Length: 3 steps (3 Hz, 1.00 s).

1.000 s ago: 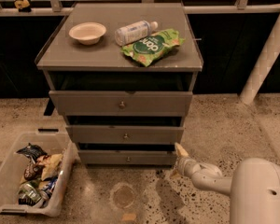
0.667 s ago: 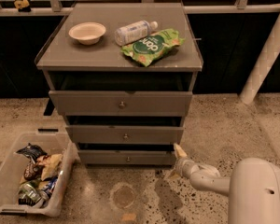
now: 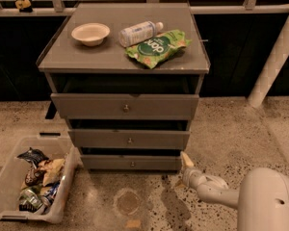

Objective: Open bottom drawer

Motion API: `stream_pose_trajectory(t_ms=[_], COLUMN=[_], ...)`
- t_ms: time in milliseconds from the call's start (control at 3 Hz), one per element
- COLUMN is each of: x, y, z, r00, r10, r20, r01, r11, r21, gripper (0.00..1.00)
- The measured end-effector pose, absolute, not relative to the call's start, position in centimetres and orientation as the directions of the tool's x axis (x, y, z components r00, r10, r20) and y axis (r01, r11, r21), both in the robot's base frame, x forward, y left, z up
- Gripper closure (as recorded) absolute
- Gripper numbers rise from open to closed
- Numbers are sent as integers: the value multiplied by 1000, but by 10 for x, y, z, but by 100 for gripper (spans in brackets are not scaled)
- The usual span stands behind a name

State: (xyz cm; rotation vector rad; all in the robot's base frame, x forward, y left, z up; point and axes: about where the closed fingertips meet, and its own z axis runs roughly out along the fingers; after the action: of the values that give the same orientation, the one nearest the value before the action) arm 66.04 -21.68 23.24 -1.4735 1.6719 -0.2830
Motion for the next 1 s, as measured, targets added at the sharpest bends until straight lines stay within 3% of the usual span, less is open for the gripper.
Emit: stream_pose_trajectory(t_ms=[1000], x=[664], y=[-181], z=[183], r00=[119], r10=[-861], r20=[-495], r01=[-652], r11=[308], r21=[-693], gripper=[0])
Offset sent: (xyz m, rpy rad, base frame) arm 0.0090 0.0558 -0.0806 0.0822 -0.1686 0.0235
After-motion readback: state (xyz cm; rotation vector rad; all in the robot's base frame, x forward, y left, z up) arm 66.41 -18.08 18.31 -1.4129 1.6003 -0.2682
